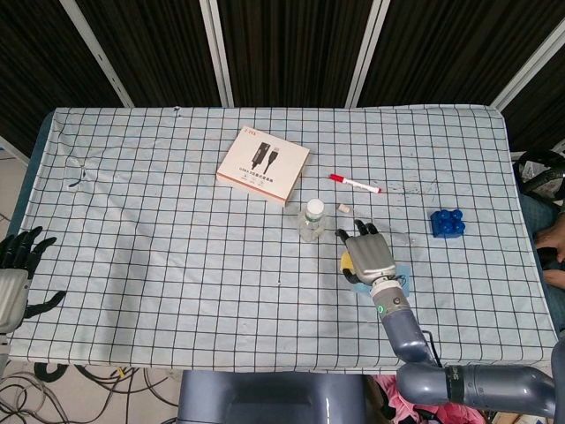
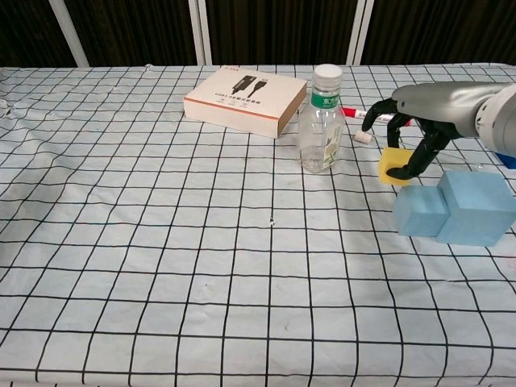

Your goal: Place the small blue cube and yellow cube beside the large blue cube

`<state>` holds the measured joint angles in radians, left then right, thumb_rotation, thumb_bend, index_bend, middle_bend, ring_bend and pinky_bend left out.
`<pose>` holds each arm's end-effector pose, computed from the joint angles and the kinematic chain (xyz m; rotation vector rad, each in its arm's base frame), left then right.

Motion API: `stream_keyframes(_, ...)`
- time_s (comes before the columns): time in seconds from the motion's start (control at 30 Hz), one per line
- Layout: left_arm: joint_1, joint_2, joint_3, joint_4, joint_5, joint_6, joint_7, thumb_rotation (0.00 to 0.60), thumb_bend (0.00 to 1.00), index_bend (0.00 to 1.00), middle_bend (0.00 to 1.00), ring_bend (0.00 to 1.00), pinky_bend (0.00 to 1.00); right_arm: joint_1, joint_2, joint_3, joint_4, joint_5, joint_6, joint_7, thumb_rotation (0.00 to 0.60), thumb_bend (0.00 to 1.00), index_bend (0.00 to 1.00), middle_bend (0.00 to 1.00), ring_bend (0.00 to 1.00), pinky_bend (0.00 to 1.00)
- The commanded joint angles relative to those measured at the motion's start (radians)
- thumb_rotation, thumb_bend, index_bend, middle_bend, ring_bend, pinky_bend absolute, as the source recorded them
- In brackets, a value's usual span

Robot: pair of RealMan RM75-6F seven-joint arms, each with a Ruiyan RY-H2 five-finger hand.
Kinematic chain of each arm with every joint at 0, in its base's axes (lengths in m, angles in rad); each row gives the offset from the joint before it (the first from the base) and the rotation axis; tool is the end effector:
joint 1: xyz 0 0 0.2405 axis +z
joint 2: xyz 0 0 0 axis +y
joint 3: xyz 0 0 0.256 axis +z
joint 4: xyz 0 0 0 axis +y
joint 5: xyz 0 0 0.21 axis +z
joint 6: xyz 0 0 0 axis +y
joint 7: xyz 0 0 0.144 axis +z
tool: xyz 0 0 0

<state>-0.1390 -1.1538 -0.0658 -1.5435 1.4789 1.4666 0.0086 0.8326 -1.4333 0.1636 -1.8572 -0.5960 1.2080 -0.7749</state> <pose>-0.3136 0.2025 0.1557 -1.4036 -0.8489 -0.9065 -0.1281 -0.3199 0.0168 1.7410 -1.0104 0.6560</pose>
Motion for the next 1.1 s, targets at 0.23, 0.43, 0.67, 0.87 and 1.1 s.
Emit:
stream_keyframes(0.23,0.001,0.000,-0.001,0.000,-0.002,0.000,0.003,0.600,0.15,0.16,0.04,0.00,0.00,-0.003,-0.061,-0.023,0.022,-0.035,0.014,0.002,0.600,0.28,0.20,0.48,0.06,0.11)
stream_keyframes(0.43,0.001,-0.004,-0.003,0.004,-0.005,0.002,0.007,0.600,0.15,0.16,0.04,0.00,0.00,-0.025,-0.092,-0.058,0.077,-0.113,0.014,0.033,0.600,0.28,0.20,0.47,0.06,0.11)
stream_keyframes(0.67,0.001,-0.004,-0.004,0.002,-0.008,0.000,0.011,0.600,0.15,0.16,0.04,0.00,0.00,-0.051,-0.127,-0.088,0.127,-0.222,0.030,0.062,0.600,0.28,0.20,0.47,0.06,0.11)
stream_keyframes(0.87,0.001,-0.004,-0.004,0.002,-0.009,0.000,0.012,0.600,0.15,0.17,0.04,0.00,0.00,-0.074,-0.148,-0.113,0.154,-0.275,0.027,0.066,0.600,0.27,0.20,0.47,0.06,0.11)
stream_keyframes(1.1,0.000,-0.002,-0.004,0.001,-0.010,-0.004,0.016,0.600,0.15,0.17,0.04,0.00,0.00,-0.092,-0.163,-0.110,0.173,-0.282,0.021,0.063,0.600,0.27,0.20,0.47,0.06,0.11)
